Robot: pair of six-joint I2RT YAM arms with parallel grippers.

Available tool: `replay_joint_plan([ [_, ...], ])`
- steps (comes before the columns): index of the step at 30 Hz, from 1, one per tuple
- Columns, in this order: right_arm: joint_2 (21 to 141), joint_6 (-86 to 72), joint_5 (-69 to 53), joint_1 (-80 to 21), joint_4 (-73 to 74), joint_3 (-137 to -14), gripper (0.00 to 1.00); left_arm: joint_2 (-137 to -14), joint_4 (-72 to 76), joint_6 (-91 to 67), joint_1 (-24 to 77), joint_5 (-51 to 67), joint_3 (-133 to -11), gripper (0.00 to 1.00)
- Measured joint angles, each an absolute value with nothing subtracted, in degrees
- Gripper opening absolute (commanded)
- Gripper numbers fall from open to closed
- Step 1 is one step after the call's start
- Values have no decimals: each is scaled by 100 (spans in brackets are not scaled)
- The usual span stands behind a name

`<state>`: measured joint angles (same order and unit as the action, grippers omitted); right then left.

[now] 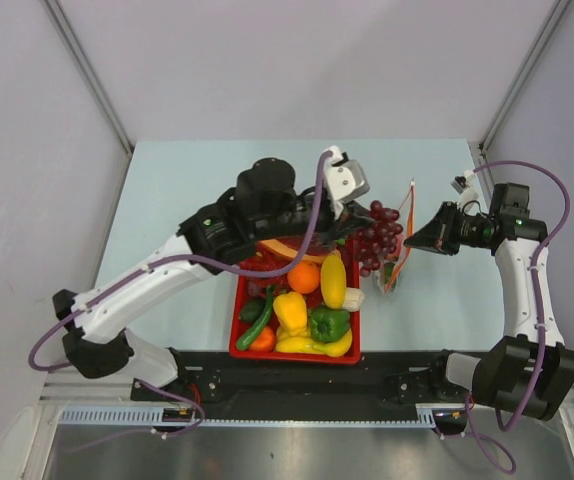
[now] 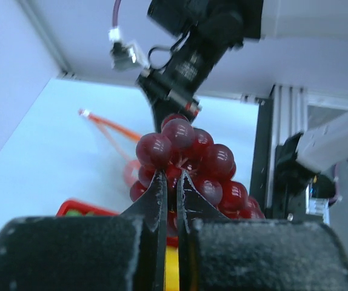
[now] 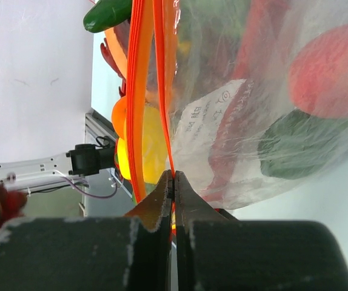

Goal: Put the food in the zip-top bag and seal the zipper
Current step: Place the fake fruit in the zipper food storage bag.

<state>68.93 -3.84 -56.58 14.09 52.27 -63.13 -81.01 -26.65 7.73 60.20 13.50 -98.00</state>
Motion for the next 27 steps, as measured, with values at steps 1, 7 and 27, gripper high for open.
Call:
replay_joint_plan([
  [1, 6895, -381, -5666, 1409, 5236, -6313, 0, -8250, -2462, 674, 6084, 1382, -9859, 0],
  [7, 6895, -294, -5723, 1409, 5286, -6313, 0, -9120, -1330, 287, 6320, 1490, -9998, 0],
  [27, 7118, 460, -5942, 2088, 6040, -6412, 0, -10165, -351, 364, 5922, 926, -9450, 0],
])
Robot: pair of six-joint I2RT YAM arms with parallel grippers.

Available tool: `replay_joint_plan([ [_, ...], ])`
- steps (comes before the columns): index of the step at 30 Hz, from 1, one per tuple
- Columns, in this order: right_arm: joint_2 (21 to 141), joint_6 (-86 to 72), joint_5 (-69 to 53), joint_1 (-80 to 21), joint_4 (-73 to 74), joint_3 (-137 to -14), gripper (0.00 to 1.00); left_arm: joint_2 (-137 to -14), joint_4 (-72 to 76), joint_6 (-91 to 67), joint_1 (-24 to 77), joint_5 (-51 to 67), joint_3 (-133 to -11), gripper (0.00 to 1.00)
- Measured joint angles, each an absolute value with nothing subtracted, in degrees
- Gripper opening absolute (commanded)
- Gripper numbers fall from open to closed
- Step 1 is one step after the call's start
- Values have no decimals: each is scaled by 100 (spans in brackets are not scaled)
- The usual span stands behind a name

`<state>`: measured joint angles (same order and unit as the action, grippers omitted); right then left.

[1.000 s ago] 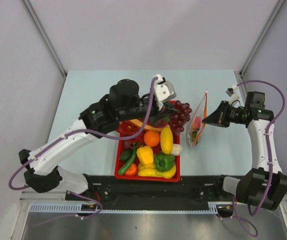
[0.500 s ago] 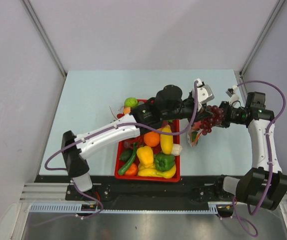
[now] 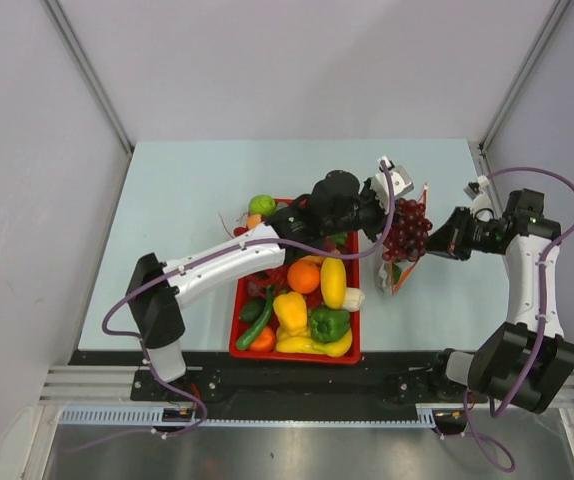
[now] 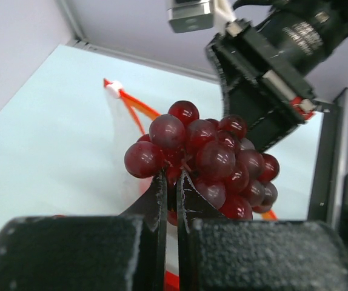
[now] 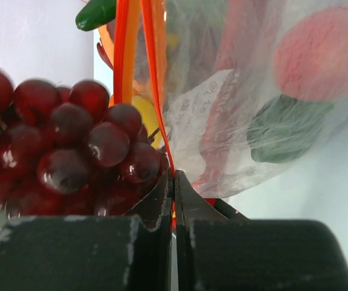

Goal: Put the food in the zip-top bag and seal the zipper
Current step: Place the fake fruit in the zipper food storage bag.

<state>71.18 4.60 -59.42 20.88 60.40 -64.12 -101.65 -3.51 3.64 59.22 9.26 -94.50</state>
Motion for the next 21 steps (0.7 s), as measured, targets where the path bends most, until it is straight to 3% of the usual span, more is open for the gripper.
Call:
replay_joint_plan([
  [14, 7172, 650, -6095, 2141, 6228, -6471, 0, -10302, -370, 1044, 6025, -454, -9445, 0],
  [21, 7175, 578, -6130, 2154, 6163, -6486, 0, -10390, -683, 1328, 6506, -425, -9564, 0],
])
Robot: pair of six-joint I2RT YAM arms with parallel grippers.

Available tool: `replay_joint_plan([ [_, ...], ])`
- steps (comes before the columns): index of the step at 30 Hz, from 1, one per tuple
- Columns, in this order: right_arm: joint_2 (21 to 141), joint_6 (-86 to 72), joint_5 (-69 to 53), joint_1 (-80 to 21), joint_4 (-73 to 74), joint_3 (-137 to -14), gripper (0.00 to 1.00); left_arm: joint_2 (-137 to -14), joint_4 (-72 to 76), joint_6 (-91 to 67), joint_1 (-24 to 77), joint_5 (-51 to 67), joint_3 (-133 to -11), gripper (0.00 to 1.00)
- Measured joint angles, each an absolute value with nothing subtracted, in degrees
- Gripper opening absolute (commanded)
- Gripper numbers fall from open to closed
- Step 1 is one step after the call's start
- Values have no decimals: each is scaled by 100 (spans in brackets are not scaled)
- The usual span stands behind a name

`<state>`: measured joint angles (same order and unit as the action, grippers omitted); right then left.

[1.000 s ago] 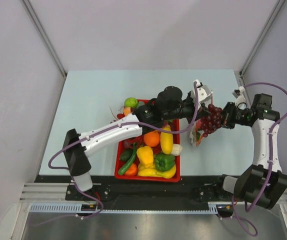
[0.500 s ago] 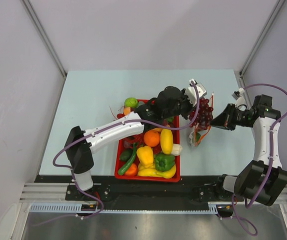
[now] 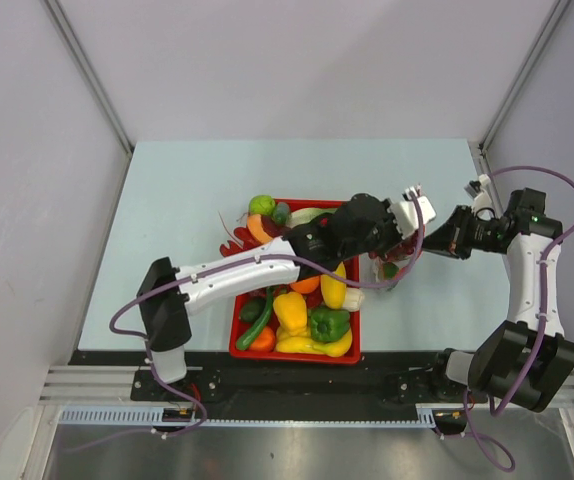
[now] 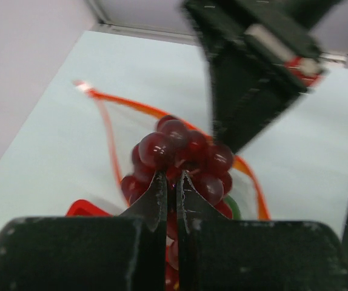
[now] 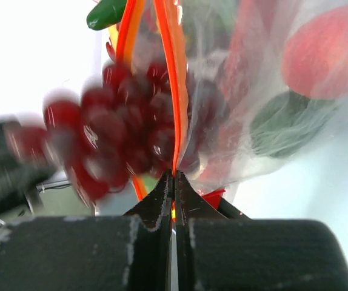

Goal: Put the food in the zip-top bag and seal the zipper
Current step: Place the fake fruit in the zipper food storage bag.

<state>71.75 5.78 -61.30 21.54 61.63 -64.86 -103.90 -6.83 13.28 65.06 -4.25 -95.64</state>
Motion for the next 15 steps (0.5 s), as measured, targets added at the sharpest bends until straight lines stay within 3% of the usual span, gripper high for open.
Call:
replay_joint_plan([
  [7, 7223, 456, -6086, 2206, 5970, -6486, 0, -10991, -1278, 1330, 7022, -633, -10377, 0],
  [12, 7240, 458, -5898, 2259, 5800, -6486, 0, -11745, -2104, 1081, 6963, -1216, -11522, 0],
  [15, 7242, 454, -5946, 2248, 5837, -6486, 0, -11789, -2412, 786, 6788, -1334, -11574, 4],
])
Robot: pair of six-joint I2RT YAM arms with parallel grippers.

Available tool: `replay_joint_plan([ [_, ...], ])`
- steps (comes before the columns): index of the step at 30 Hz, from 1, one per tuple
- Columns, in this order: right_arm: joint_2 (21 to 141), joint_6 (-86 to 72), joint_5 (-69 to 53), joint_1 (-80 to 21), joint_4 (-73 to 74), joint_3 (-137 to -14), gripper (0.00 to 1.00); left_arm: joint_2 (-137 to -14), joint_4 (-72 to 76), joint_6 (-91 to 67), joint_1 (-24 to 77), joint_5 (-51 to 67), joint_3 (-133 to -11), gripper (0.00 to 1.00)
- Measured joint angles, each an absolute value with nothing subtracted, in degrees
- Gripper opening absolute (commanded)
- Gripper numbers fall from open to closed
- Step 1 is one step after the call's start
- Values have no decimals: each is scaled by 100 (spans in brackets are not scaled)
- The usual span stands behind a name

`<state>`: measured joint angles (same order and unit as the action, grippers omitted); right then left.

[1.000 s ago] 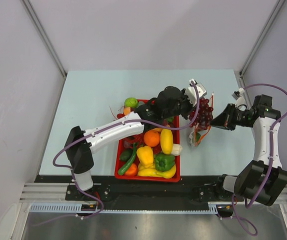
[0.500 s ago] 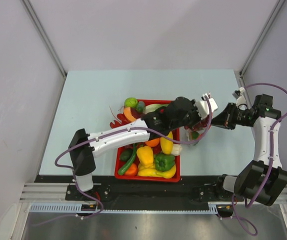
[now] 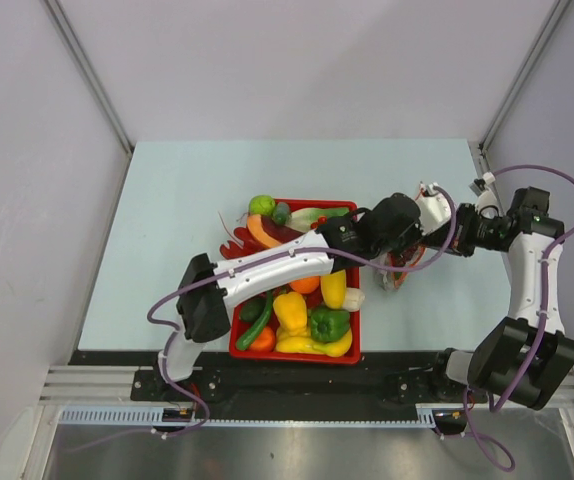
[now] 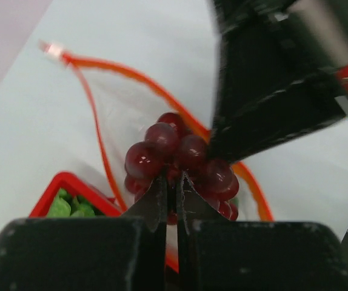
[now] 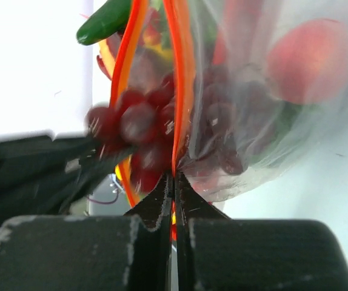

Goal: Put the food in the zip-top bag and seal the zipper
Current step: Place the fake fruit in the zipper food storage bag.

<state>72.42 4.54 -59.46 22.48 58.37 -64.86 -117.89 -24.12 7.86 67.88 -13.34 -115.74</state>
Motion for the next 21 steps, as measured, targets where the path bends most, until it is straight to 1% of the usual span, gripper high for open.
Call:
replay_joint_plan([
  [2, 7242, 451, -6025, 2233, 5863, -6486, 0, -11789, -2506, 582, 6643, -1332, -11537, 12],
  [3, 7242, 451, -6069, 2224, 5878, -6486, 0, -11786, -2521, 497, 6582, -1304, -11509, 31],
  [5, 7242, 451, -6134, 2215, 5896, -6486, 0, -11786, -2606, 370, 6466, -1229, -11487, 51],
  [6, 7242, 449, -6158, 2204, 5900, -6486, 0, -11782, -2633, 329, 6431, -1168, -11485, 66],
  [7, 7242, 449, -6173, 2198, 5905, -6486, 0, -11775, -2646, 252, 6394, -1087, -11485, 71],
  [8, 7242, 449, -6195, 2198, 5909, -6486, 0, -11756, -2657, 228, 6386, -1015, -11485, 74],
  [9, 7242, 449, -6198, 2198, 5909, -6486, 0, -11730, -2676, 211, 6388, -952, -11485, 80],
  [11, 7244, 447, -6204, 2198, 5913, -6486, 0, -11642, -2768, 137, 6410, -797, -11485, 82],
  [15, 7244, 419, -6250, 2198, 5933, -6486, 0, -11297, -2989, -16, 6410, -613, -11485, 83],
  [20, 7242, 364, -6298, 2198, 5942, -6490, 0, -10545, -3181, -217, 6217, -414, -11286, 84],
  [21, 7242, 355, -6311, 2198, 5953, -6497, 0, -10350, -3208, -255, 6130, -375, -11155, 88],
])
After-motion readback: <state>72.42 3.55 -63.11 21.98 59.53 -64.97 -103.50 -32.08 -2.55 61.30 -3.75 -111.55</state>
